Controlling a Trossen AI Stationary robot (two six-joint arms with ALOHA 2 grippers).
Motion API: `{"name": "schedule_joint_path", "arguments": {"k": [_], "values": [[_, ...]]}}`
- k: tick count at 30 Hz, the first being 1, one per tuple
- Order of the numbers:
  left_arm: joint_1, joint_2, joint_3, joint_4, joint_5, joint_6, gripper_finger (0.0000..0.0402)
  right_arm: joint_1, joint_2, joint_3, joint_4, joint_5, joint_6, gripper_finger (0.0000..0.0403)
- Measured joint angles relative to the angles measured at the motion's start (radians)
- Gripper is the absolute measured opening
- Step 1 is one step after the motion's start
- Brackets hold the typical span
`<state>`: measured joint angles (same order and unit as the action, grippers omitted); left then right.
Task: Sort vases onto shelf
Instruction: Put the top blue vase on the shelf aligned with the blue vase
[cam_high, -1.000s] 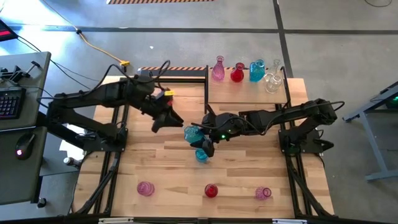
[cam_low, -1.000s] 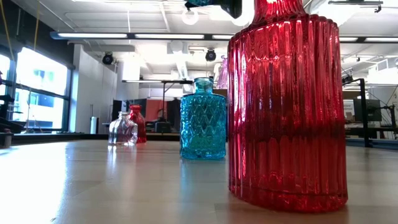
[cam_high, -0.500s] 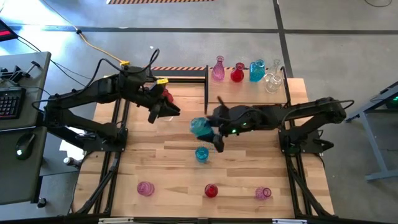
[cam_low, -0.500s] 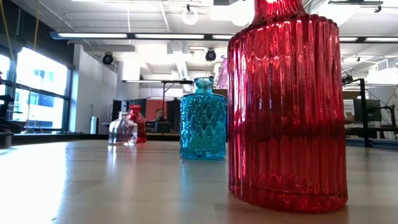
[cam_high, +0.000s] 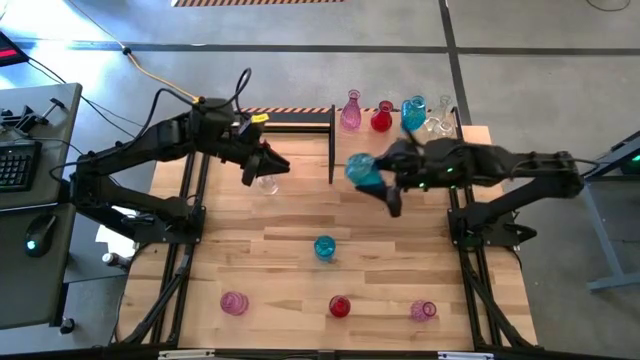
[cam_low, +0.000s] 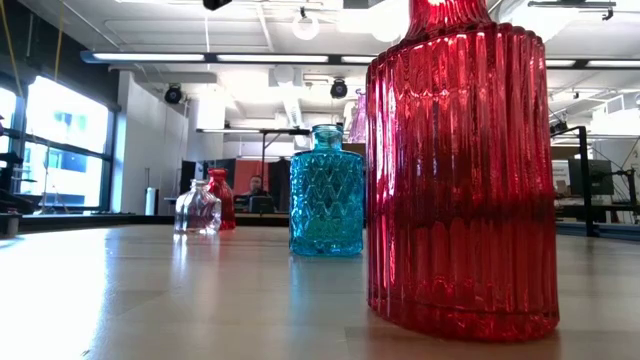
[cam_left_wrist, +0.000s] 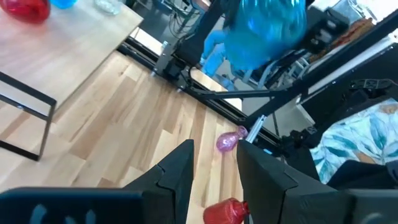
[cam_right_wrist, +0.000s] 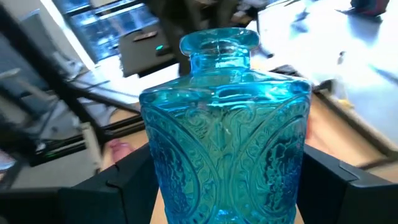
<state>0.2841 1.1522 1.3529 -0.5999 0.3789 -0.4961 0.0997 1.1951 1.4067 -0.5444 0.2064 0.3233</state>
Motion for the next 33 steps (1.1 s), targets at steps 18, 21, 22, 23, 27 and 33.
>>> {"name": "schedule_joint_path", "arguments": {"k": [18,21,22,23,27,33], "values": [[0.086,0.002,0.0,0.074,-0.004,-0.001,0.0113,-0.024,-0.274,0.0,-0.33,0.339,-0.053,0.0271],[0.097,0.002,0.0,0.09,-0.004,-0.001,0.0113,-0.024,-0.313,0.0,-0.376,0.372,-0.038,0.0271],[0.101,0.002,0.0,0.091,-0.004,-0.001,0.0113,-0.024,-0.324,0.0,-0.391,0.383,-0.036,0.0271],[0.104,0.002,0.0,0.091,-0.004,-0.001,0.0113,-0.024,-0.335,0.0,-0.401,0.394,-0.035,0.0271],[0.116,0.002,0.0,0.091,-0.004,-0.001,0.0113,-0.024,-0.373,0.0,-0.425,0.425,-0.036,0.0271],[0.131,0.002,0.0,0.091,-0.004,-0.001,0.0113,-0.024,-0.423,-0.001,-0.472,0.46,-0.036,0.0271]]}}
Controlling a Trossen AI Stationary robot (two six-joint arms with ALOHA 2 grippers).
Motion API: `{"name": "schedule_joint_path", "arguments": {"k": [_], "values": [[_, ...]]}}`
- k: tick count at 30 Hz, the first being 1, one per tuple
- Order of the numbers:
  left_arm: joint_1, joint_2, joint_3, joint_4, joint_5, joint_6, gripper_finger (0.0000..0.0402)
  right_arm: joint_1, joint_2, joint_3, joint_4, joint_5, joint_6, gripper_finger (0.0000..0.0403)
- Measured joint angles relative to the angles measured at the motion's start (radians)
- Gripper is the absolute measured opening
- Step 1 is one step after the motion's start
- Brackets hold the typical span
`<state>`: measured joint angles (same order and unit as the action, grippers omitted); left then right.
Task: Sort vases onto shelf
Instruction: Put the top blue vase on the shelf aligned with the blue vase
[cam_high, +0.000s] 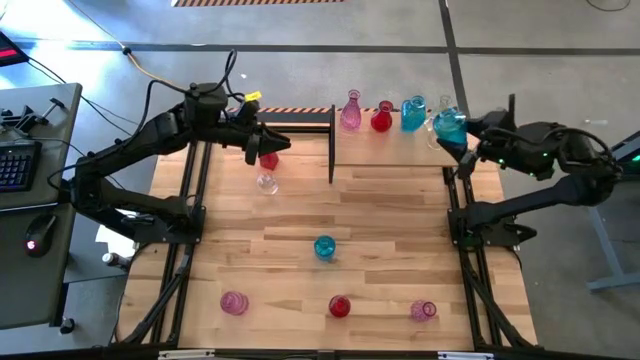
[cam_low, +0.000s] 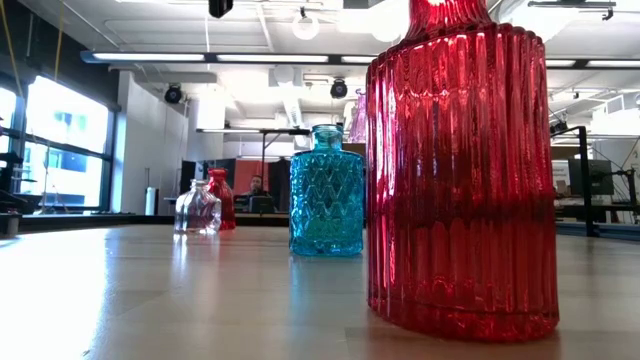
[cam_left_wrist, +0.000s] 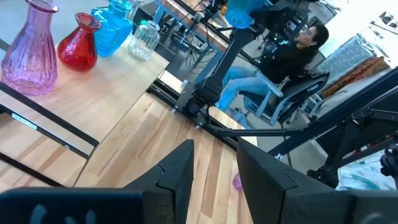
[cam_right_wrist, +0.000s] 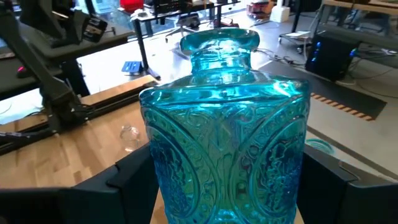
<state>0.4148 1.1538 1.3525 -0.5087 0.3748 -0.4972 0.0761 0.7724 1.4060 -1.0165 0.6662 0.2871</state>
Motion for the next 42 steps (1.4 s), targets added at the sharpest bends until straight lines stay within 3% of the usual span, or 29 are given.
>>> {"name": "schedule_joint_path", "arguments": {"k": [21,30,42], "values": [[0.045,0.0,0.0,0.0,-0.004,0.001,0.0113,0.0,-0.287,-0.456,0.172,0.102,0.168,0.0271],[0.045,0.0,0.0,0.0,-0.066,0.003,0.0113,0.0,-0.302,-0.619,0.319,0.155,0.179,0.0271],[0.045,0.0,0.0,0.0,-0.068,0.003,0.0113,0.0,-0.301,-0.769,0.459,0.253,0.201,0.0271]]}}
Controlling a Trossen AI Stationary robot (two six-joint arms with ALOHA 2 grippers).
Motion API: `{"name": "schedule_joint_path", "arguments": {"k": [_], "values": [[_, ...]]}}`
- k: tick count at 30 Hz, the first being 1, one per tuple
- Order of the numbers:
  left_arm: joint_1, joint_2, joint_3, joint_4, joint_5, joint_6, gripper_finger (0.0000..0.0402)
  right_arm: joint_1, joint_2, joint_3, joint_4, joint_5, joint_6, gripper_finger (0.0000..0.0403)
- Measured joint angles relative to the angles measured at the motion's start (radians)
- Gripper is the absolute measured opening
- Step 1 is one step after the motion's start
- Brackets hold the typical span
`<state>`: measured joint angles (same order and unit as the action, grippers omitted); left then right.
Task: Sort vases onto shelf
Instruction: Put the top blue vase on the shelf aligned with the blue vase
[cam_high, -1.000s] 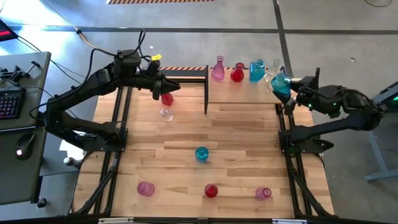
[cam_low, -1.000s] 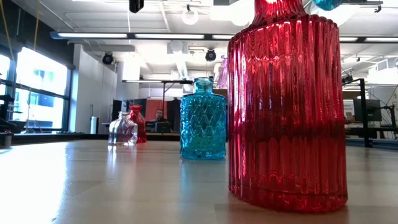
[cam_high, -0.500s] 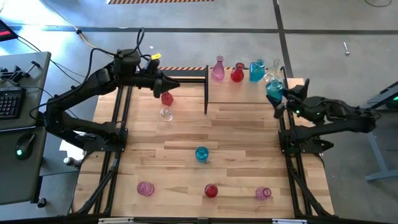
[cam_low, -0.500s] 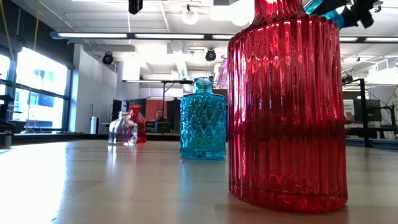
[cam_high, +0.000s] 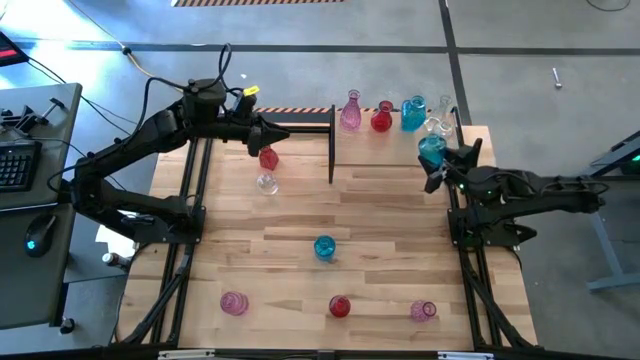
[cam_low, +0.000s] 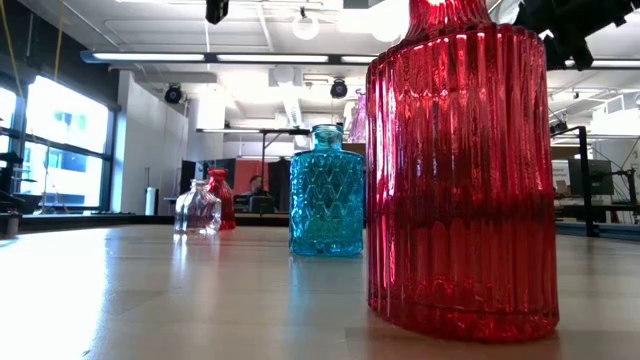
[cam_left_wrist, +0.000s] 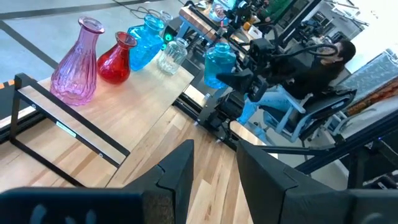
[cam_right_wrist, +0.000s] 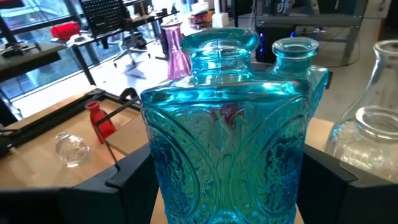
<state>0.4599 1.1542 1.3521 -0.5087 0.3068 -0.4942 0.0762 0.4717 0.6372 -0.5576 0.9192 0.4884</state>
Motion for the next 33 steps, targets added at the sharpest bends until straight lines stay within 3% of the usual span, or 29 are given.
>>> {"name": "schedule_joint_path", "arguments": {"k": [8,21,33], "values": [[0.0,0.0,0.0,0.0,0.0,0.0,0.0113,0.0,0.0,-0.054,0.042,0.051,0.053,0.0271],[0.0,0.0,0.0,0.0,0.0,0.0,0.0113,0.0,0.019,-0.172,0.262,0.149,0.005,0.0271],[0.0,0.0,0.0,0.0,0.0,0.0,0.0113,0.0,0.17,-0.209,0.357,0.221,-0.002,0.0271]]}}
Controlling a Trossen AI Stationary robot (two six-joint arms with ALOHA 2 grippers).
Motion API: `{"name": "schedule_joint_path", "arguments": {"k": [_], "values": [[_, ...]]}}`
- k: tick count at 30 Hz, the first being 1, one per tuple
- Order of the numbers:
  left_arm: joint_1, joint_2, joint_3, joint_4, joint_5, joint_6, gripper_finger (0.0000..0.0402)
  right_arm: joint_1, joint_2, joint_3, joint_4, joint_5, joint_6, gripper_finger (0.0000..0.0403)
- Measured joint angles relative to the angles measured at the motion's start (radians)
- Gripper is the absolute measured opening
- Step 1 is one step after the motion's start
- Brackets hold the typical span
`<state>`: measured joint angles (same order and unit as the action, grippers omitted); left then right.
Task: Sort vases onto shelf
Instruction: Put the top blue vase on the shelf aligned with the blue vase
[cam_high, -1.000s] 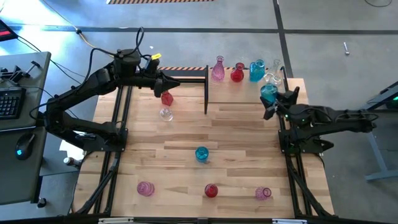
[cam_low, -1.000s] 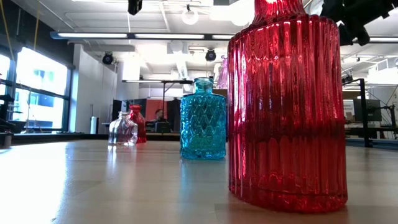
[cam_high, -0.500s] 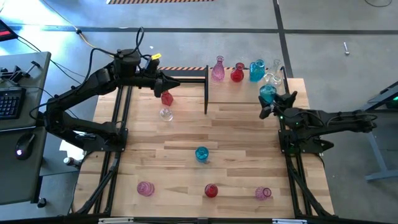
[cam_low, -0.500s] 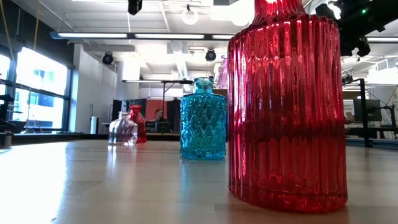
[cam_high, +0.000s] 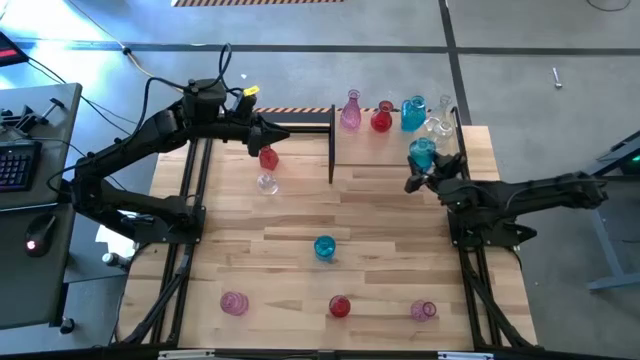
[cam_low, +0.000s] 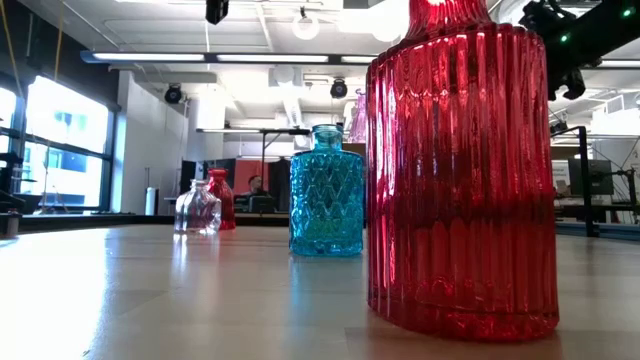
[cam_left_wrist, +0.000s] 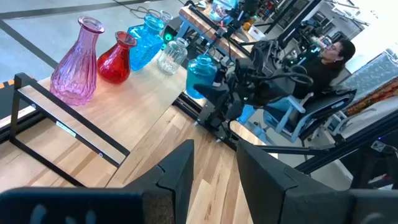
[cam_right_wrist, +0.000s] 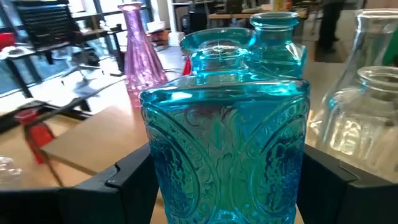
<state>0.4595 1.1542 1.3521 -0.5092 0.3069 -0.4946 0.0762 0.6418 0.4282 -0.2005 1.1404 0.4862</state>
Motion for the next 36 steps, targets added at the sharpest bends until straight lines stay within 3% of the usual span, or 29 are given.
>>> {"name": "schedule_joint_path", "arguments": {"k": [11,20,28,36], "values": [[0.0,0.0,0.0,0.0,0.0,0.0,0.0113,0.0,0.164,0.0,0.01,0.168,0.157,0.0271],[0.0,0.0,0.0,0.0,0.0,0.0,0.0113,-0.001,0.287,0.0,0.149,0.326,0.195,0.0271],[0.0,0.0,0.0,0.0,0.0,0.0,0.0113,-0.037,0.405,0.0,0.178,0.356,0.321,0.0271],[0.0,0.0,0.0,-0.001,0.0,0.0,0.0113,-0.037,0.461,0.0,0.215,0.425,0.328,0.0271]]}}
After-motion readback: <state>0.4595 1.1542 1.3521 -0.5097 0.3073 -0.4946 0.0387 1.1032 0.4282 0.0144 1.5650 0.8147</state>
